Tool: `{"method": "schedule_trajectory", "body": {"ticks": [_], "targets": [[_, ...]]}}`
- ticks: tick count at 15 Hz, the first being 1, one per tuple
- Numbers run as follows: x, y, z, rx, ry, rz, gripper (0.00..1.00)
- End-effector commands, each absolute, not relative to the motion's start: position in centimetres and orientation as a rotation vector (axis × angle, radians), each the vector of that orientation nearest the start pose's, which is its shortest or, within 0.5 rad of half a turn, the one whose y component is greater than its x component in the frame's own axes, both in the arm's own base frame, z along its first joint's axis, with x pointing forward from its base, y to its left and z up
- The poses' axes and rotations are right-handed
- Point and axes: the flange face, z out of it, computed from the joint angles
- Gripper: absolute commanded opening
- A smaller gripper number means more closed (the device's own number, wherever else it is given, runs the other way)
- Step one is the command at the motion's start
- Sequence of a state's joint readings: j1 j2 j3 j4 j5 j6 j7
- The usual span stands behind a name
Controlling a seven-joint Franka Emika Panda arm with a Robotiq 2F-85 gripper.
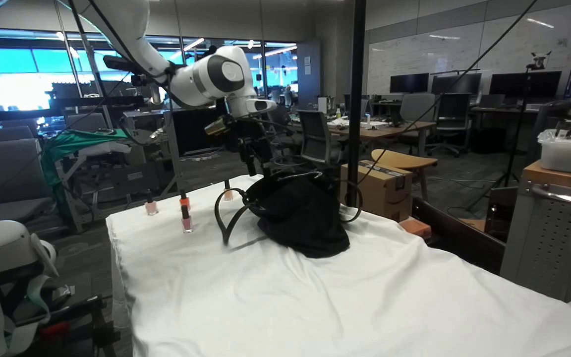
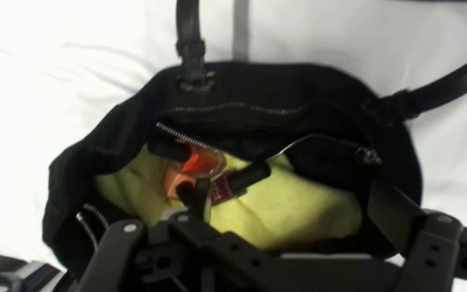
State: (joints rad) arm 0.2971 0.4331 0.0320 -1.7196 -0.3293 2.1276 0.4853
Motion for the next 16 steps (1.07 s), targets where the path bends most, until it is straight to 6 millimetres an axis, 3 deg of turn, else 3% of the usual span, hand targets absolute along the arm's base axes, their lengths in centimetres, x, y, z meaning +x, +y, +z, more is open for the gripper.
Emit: {"method": "schedule_trajectory", "body": {"ticks": [1,4,7,11,16], "targets": [[55.5,22.1,34.3,-3.359,0.015,-0.105,1.0],[50.5,24.4,33.3,-3.342,0.015,-0.062,1.0],[46.9,26.1,31.8,-3.307,0.013,-0.039,1.0],[44.3,27.5,28.9,-3.258,0.079,-0.073,1.0],[43.3,27.4,26.3,-3.181,0.119,-0.07,1.0]]}}
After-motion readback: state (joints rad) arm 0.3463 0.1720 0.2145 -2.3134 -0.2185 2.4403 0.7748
